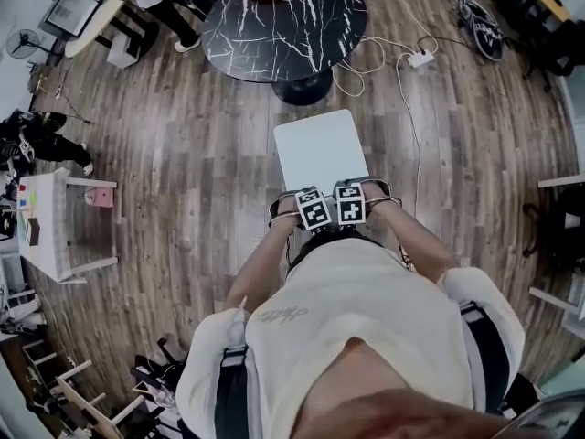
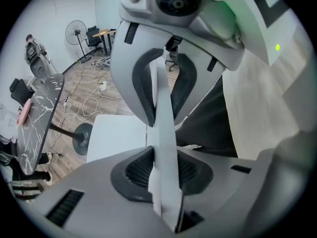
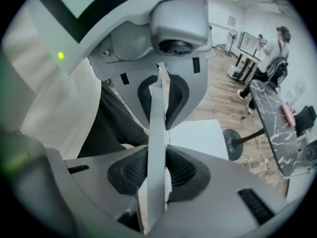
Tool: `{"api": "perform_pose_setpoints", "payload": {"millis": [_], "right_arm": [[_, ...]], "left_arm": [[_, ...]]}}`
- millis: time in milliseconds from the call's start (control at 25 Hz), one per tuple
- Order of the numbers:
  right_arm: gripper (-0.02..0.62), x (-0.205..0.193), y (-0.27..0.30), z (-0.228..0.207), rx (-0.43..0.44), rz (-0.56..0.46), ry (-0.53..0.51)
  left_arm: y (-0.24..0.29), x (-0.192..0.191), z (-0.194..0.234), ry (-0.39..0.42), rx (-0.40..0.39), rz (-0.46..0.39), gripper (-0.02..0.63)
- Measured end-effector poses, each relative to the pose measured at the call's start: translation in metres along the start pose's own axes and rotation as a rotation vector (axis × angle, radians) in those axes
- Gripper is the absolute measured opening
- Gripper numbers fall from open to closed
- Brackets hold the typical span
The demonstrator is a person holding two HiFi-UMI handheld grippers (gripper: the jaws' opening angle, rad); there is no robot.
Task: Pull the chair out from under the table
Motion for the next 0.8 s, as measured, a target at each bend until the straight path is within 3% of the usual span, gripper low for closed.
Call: {"api": "perform_pose_setpoints", "payload": {"millis": [400, 520, 640, 800], "right_arm": [[0.107, -0.003, -0.025, 0.003, 0.009, -0.068, 0.074], [0.104, -0.004, -0.053, 0.004, 0.030, -0.134, 0.107], [0.086, -0.006, -0.082, 0.001, 0.004, -0.263, 0.169], [0.067, -0.015, -0.118, -0.009, -0.161, -0.468, 0.305]], "left_arm": [[-0.024, -0.002, 0.002, -0.043, -0.034, -0.063, 0.103], [-0.053, 0.005, 0.007, -0.080, -0.030, -0.141, 0.103], [-0.087, 0.010, 0.018, -0.163, 0.010, -0.256, 0.101], [-0.126, 0.006, 0.036, -0.374, 0.178, -0.475, 0.099]]}}
Point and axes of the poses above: the fingertips, and each gripper's own axes: y forward along the fingers, z to its left, x out of its top, the point moved 10 cm from there along -y, backward along the fingers, and after that the axes turned 6 degrees about x, right-handed, at the moved point
